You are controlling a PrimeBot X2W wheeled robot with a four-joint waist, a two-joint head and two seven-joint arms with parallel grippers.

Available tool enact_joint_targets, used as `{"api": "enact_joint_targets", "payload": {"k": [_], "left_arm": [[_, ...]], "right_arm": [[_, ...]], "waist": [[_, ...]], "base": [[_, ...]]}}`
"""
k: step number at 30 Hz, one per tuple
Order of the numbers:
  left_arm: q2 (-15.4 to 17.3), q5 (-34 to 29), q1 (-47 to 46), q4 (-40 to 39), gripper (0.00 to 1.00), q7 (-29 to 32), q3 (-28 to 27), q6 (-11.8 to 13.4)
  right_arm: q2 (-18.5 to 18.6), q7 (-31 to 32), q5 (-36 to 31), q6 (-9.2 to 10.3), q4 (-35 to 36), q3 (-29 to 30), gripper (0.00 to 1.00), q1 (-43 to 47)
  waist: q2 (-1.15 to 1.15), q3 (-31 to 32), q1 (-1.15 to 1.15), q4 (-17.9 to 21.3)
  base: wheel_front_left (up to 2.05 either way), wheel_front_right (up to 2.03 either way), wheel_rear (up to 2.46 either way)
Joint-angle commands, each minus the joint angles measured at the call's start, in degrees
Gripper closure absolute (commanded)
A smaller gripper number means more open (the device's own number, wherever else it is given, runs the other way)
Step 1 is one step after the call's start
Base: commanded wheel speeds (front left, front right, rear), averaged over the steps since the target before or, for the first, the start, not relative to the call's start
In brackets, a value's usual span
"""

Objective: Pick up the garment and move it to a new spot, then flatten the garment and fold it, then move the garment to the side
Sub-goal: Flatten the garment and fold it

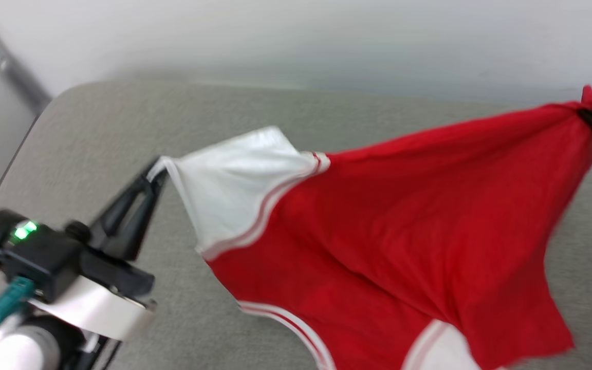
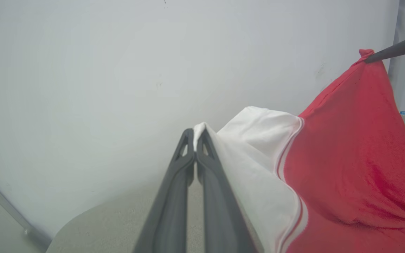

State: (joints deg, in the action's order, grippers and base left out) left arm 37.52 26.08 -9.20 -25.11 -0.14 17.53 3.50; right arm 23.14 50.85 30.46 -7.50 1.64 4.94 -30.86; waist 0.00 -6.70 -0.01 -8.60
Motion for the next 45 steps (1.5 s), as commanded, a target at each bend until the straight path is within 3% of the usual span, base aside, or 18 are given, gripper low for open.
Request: {"api": "enact_joint_targets", "payload": {"k": [1, 9, 24, 29, 37, 40, 45], "left_arm": [[0.3, 0.3, -1.0, -0.5, 1.00, -0.2, -0.7, 0.3], [1.8, 1.8, -7.0, -3.4, 1.00, -0.7, -8.0, 2.7], [7.7, 3.2, -24.5, -3.7, 1.00, 2.9, -17.0, 3.5], [8.9, 3.2, -32.7, -0.1, 1.00, 3.3, -16.9, 2.2], [11.2, 1.7, -50.0, 9.6, 1.00, 2.1, -14.0, -2.4], [10.7, 1.0, -57.8, 14.9, 1.00, 1.6, -11.8, -4.6], [8.8, -1.3, -72.3, 25.5, 1.00, -0.9, -8.3, -7.3]], "right_arm": [[0.0, -0.6, 0.6, 0.02, 0.8, -0.1, 1.00, -0.5], [-0.7, -3.8, 3.0, 0.02, 8.3, -0.8, 1.00, -2.5], [-3.5, -6.1, 4.2, 0.02, 17.4, -0.3, 1.00, -9.6], [-4.7, -7.5, 3.4, 0.02, 17.2, -0.4, 1.00, -13.8], [-6.9, -9.2, 0.4, 0.02, 14.5, -1.0, 1.00, -23.8], [-8.4, -10.7, -1.5, 0.03, 11.0, -0.6, 1.00, -29.3], [-7.8, -13.7, -5.9, 0.03, 4.5, -2.3, 1.00, -39.5]], "waist": [[0.00, 2.6, 0.01, 2.7], [0.00, 4.9, 0.01, 7.4], [0.00, 0.8, 0.01, 11.9], [0.00, -3.1, 0.01, 12.4], [0.00, -12.8, 0.01, 12.3], [0.00, -16.5, 0.01, 12.2], [0.00, -22.9, 0.01, 11.5]], "base": [[0.00, 0.00, 0.00], [0.00, 0.00, 0.00], [0.00, 0.00, 0.00], [0.00, 0.00, 0.00], [0.00, 0.00, 0.00], [0.00, 0.00, 0.00], [0.00, 0.00, 0.00]]}}
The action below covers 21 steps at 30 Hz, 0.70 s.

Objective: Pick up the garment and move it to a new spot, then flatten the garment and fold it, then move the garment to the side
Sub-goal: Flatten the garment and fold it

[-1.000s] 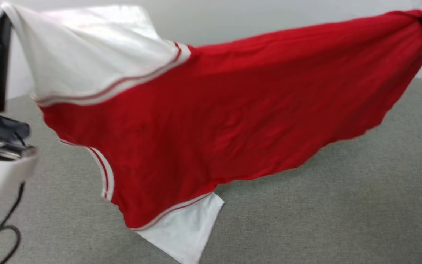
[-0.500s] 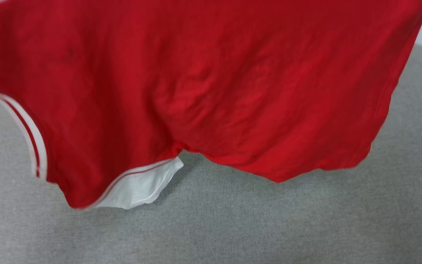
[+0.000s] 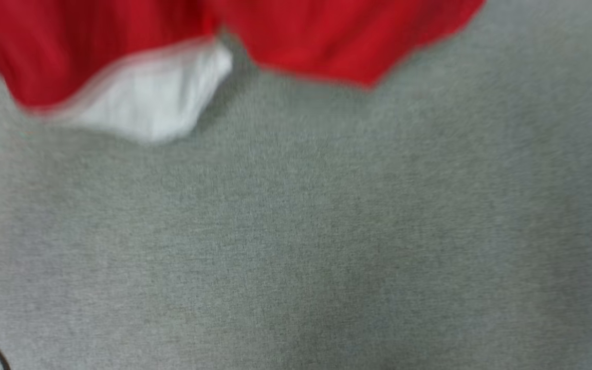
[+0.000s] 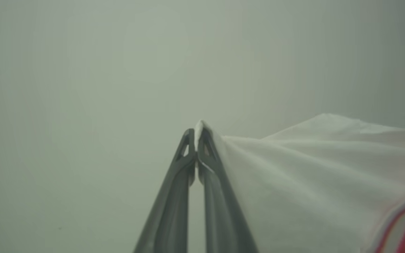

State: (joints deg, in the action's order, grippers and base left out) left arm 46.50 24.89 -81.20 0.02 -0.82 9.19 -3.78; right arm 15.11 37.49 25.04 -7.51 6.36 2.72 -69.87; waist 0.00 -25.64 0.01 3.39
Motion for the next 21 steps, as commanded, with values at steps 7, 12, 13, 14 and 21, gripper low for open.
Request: {"api": "enact_joint_targets", "payload": {"k": [7, 12, 13, 14, 21], "left_arm": [[-6.3, -2.9, -18.0, 17.6, 1.00, -5.8, 4.7, -1.6], [-10.0, -4.7, -24.6, 27.5, 1.00, -10.3, 7.1, -2.0], [-10.6, -5.1, -24.9, 28.9, 1.00, -11.1, 7.9, -2.1], [-11.4, -5.0, -24.7, 30.2, 1.00, -11.8, 8.2, -2.1], [-15.5, -4.5, -16.6, 33.4, 1.00, -14.4, 10.6, -3.0]], "right_arm": [[-0.9, -7.0, -5.4, 0.04, -13.1, 0.2, 1.00, -13.6], [-0.8, -13.6, -9.0, 0.05, -21.7, -1.0, 1.00, -19.2], [-0.9, -15.0, -9.4, 0.04, -23.3, -1.2, 1.00, -19.6], [-1.2, -16.1, -9.8, 0.04, -25.0, -1.1, 1.00, -19.9], [-1.4, -22.6, -10.7, 0.04, -33.2, -2.4, 1.00, -16.3]], "waist": [[0.00, -9.9, -0.01, -2.0], [0.00, -12.5, -0.01, -2.7], [0.00, -12.9, -0.01, -2.9], [0.00, -13.2, -0.01, -3.1], [0.00, -13.7, -0.01, -4.8]], "base": [[0.00, 0.00, 0.00], [0.00, 0.00, 0.00], [0.00, 0.00, 0.00], [0.00, 0.00, 0.00], [0.00, 0.00, 0.00]]}}
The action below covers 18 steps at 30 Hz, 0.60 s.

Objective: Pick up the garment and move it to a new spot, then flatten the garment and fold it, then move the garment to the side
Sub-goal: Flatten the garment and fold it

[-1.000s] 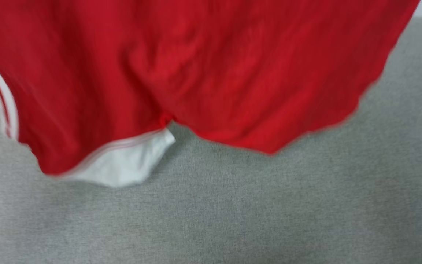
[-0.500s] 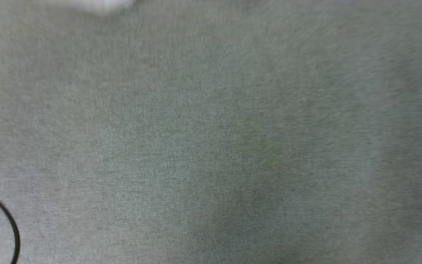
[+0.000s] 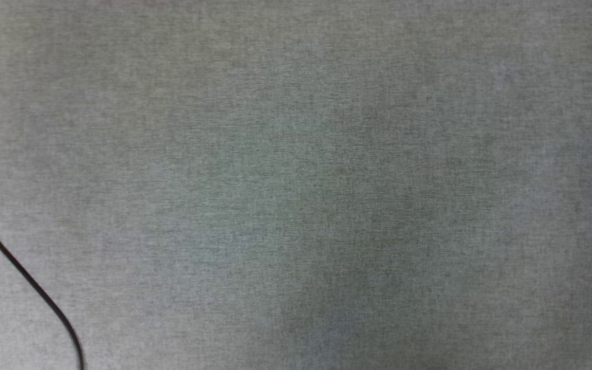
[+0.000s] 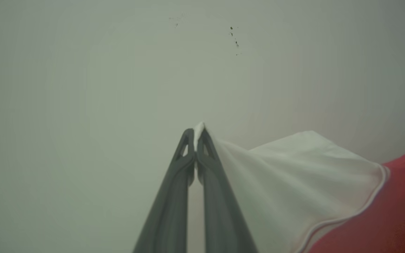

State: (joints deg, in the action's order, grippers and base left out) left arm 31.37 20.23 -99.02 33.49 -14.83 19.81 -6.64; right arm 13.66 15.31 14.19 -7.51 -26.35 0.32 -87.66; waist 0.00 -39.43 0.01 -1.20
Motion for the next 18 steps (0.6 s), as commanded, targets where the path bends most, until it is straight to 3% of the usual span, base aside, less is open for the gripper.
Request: {"api": "enact_joint_targets", "payload": {"k": [1, 11, 18], "left_arm": [[-0.9, 0.3, 3.0, -0.6, 1.00, -0.4, 0.1, -0.3], [-5.2, -1.1, 32.2, -11.1, 1.00, -0.4, -2.0, -0.1], [-5.4, -1.9, 54.6, -16.0, 1.00, -0.4, -0.7, -0.4]], "right_arm": [[0.1, -1.2, 0.2, 0.04, -1.2, -0.2, 1.00, 2.6], [1.1, -6.3, 3.9, 0.03, -5.7, -3.6, 1.00, 20.8], [3.5, -6.1, 11.1, 0.03, -4.2, -7.7, 1.00, 37.0]], "waist": [[0.00, 0.3, -0.01, -0.4], [0.00, 6.8, -0.01, -1.9], [0.00, 14.8, -0.01, -3.0]], "base": [[0.00, 0.00, 0.00], [0.00, 0.00, 0.00], [0.00, 0.00, 0.00]]}}
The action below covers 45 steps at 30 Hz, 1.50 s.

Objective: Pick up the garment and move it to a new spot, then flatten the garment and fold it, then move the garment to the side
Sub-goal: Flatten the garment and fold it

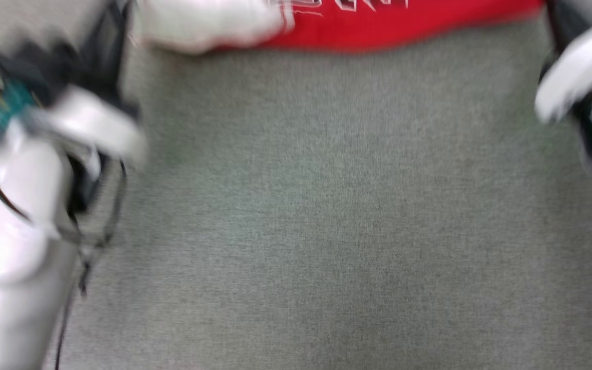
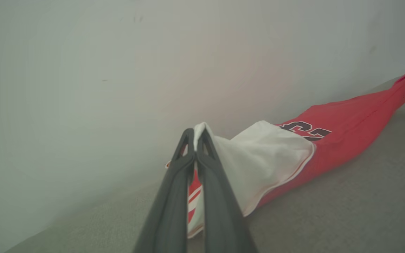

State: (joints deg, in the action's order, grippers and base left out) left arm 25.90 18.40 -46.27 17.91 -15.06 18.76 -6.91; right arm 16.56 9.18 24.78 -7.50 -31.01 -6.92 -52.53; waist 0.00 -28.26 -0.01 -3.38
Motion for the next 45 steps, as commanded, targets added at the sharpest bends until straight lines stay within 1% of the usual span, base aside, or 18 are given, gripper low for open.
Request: {"api": "enact_joint_targets", "payload": {"k": [1, 5, 10, 14, 15, 17, 23, 29, 30, 34, 37, 41, 45], "left_arm": [[0.3, 0.2, 4.7, -0.6, 1.00, -0.1, 0.7, -0.2], [1.7, 1.3, 14.8, -1.3, 1.00, 0.0, 2.5, -0.3], [3.7, 3.2, 25.8, -3.9, 1.00, 1.9, 3.9, 0.0], [5.1, 4.2, 32.6, -7.3, 1.00, 3.2, 4.2, 1.0], [5.1, 4.2, 32.6, -7.3, 1.00, 3.2, 4.2, 1.0], [6.0, 4.8, 35.6, -9.4, 1.00, 4.3, 4.3, 1.4], [9.2, 7.4, 45.1, -16.3, 1.00, 8.9, 4.9, 2.0], [12.4, 11.1, 54.1, -23.0, 1.00, 13.7, 5.6, 2.3], [14.2, 13.0, 57.8, -25.7, 1.00, 15.9, 5.9, 2.0], [15.8, 14.7, 61.2, -28.5, 1.00, 18.0, 6.3, 2.1], [16.3, 15.0, 62.0, -29.9, 1.00, 18.3, 6.1, 2.5], [16.6, 14.3, 60.3, -31.3, 1.00, 16.9, 4.9, 3.1], [16.7, 13.3, 57.2, -32.2, 1.00, 14.4, 2.9, 3.4]], "right_arm": [[1.2, 0.3, 1.5, 0.02, 0.9, -1.2, 1.00, 4.2], [3.4, 1.2, 5.7, 0.02, 2.4, -2.9, 1.00, 12.7], [5.8, 2.7, 9.8, 0.03, 4.7, -4.7, 1.00, 21.3], [7.3, 4.1, 12.1, 0.02, 6.7, -5.8, 1.00, 27.4], [7.3, 4.1, 12.1, 0.02, 6.7, -5.8, 1.00, 27.4], [8.4, 5.0, 13.4, 0.03, 8.1, -6.1, 1.00, 30.5], [10.5, 7.5, 16.6, 0.03, 11.8, -5.3, 1.00, 39.1], [12.0, 11.2, 19.3, 0.03, 15.6, -3.6, 1.00, 46.6], [12.9, 13.6, 20.8, 0.03, 17.9, -3.0, 1.00, 50.3], [13.8, 17.3, 22.2, 0.03, 21.3, -2.4, 1.00, 55.0], [13.9, 18.8, 23.0, 0.02, 23.7, -1.5, 1.00, 57.0], [13.4, 19.9, 23.7, 0.02, 26.1, 0.0, 1.00, 57.5], [12.9, 20.8, 24.4, 0.02, 28.3, 1.6, 1.00, 56.0]], "waist": [[0.00, 4.8, 0.01, -1.0], [0.00, 9.3, 0.01, -1.2], [0.00, 13.9, 0.01, -1.2], [0.00, 16.8, 0.01, -1.2], [0.00, 16.8, 0.01, -1.2], [0.00, 18.2, 0.01, -1.2], [0.00, 22.1, 0.01, -1.0], [0.00, 24.4, 0.01, -0.7], [0.00, 25.2, 0.01, -0.7], [0.00, 25.8, 0.01, -0.5], [0.00, 25.9, 0.01, -0.3], [0.00, 25.3, 0.01, 0.1], [0.00, 24.0, 0.01, 0.5]], "base": [[0.00, 0.00, 0.00], [0.00, 0.00, 0.00], [0.00, 0.00, 0.00], [0.00, 0.00, 0.00], [0.00, 0.00, 0.00], [0.00, 0.00, 0.00], [0.00, 0.00, 0.00], [0.00, 0.00, 0.00], [0.00, 0.00, 0.00], [0.00, 0.00, 0.00], [0.00, 0.00, 0.00], [0.00, 0.00, 0.00], [0.00, 0.00, 0.00]]}}
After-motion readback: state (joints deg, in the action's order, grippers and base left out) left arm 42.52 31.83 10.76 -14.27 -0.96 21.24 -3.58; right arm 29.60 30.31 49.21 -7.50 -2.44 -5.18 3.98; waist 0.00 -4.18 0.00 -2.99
